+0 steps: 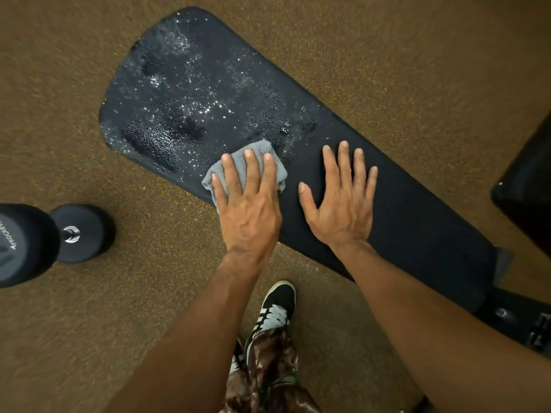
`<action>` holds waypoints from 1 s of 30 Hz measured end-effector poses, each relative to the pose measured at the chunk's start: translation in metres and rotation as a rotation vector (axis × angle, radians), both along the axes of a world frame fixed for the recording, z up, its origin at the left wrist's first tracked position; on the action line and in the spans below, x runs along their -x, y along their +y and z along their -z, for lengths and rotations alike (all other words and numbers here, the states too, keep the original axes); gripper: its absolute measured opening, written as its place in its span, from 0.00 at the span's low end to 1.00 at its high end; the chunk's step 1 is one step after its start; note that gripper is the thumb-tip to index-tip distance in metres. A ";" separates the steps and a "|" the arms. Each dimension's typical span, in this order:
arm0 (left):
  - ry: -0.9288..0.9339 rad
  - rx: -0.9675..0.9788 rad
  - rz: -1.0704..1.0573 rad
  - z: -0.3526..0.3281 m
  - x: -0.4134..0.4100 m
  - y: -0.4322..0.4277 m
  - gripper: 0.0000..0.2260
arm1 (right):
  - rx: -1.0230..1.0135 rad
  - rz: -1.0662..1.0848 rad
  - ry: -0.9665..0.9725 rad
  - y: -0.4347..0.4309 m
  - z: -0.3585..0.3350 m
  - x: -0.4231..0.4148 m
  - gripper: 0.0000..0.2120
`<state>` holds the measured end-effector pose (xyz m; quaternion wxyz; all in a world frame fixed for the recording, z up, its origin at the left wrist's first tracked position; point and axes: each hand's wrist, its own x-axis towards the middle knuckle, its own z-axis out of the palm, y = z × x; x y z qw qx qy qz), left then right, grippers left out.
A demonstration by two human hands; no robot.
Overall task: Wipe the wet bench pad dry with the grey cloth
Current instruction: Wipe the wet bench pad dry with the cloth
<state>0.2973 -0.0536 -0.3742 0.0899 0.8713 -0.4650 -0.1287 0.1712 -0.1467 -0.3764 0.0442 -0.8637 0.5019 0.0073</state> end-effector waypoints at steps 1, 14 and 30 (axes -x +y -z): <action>-0.002 -0.025 -0.020 -0.001 0.003 -0.005 0.25 | -0.005 0.003 -0.005 0.000 0.000 0.000 0.35; 0.090 0.094 0.105 -0.002 -0.005 -0.024 0.24 | -0.001 0.024 -0.133 0.003 0.003 0.000 0.30; -0.054 0.151 0.421 0.011 -0.024 -0.003 0.23 | -0.011 0.017 -0.251 0.004 0.004 0.002 0.22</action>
